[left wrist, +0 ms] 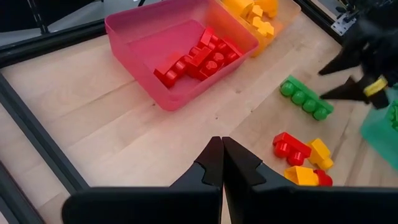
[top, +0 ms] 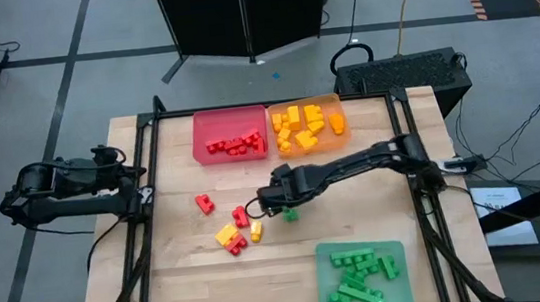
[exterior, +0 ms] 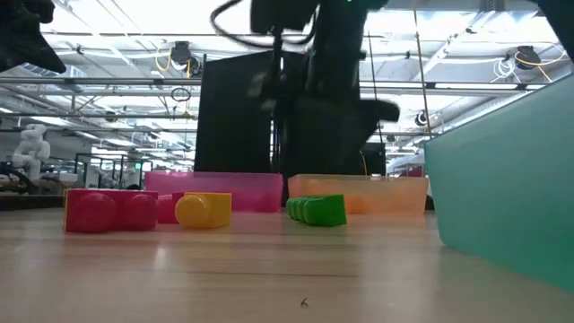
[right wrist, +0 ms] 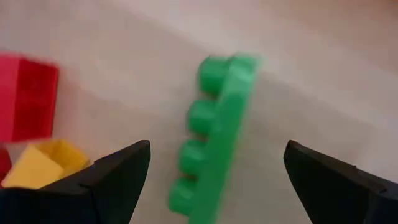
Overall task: Sort blocks
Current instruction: Put the green game piece into the green bin
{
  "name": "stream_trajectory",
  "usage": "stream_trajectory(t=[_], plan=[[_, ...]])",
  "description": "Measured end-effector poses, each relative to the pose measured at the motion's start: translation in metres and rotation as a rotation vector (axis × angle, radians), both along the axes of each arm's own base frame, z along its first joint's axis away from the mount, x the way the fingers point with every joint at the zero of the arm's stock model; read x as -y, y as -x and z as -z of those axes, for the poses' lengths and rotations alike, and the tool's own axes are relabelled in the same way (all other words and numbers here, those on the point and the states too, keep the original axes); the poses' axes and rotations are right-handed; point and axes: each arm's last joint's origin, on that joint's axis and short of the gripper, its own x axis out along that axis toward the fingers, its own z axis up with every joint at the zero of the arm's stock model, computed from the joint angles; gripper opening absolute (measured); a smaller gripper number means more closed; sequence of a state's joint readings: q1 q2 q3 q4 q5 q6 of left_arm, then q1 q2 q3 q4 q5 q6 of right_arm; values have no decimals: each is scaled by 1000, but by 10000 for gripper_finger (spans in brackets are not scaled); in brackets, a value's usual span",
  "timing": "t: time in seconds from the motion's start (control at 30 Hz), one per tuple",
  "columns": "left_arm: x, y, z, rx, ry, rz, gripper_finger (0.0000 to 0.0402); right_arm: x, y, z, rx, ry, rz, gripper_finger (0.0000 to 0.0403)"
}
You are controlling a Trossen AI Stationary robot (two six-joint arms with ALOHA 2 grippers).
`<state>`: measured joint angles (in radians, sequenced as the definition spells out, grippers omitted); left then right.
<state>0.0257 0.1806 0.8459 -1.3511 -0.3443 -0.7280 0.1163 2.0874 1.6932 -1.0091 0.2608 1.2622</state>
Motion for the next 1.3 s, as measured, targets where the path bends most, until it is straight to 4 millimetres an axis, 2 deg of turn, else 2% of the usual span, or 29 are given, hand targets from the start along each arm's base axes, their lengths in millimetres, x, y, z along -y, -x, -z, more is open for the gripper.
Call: stream_trajectory(t=[0.2,0.3,0.37,0.47,0.6,0.63,0.67,0.77,0.87,1.03,1.17,1.23,1.3], plan=[[0,0,0,-4,-1,1,2,1,-19,57,-74,-134,-73,361],[0,0,0,-6,-2,1,2,1,-20,69,-115,-176,-59,358],[0,0,0,-8,-4,2,2,1,-19,73,-136,-178,-51,342],[0,0,1,-13,-7,3,2,1,-17,73,-152,-178,-48,282],[0,1,1,-22,-10,-1,2,3,-16,70,-155,-188,-37,150],[0,1,2,-25,-11,-2,2,3,-16,71,-156,-191,-38,134],[0,1,2,-24,-11,-2,2,3,-16,70,-151,-197,-39,137],[0,1,2,-24,-11,-2,2,2,-16,60,-109,-196,-45,137],[0,1,2,-24,-11,-3,2,-2,-12,41,-68,-201,-50,137],[0,1,2,-22,-7,-6,2,-18,8,-25,54,-182,-91,137],[0,1,2,-22,-5,-5,2,-58,36,-68,134,-195,-152,137],[0,1,2,-22,-3,-2,2,-82,60,-87,139,-199,-170,137],[0,1,2,-22,-3,-2,2,-105,85,-96,82,-204,-153,137]])
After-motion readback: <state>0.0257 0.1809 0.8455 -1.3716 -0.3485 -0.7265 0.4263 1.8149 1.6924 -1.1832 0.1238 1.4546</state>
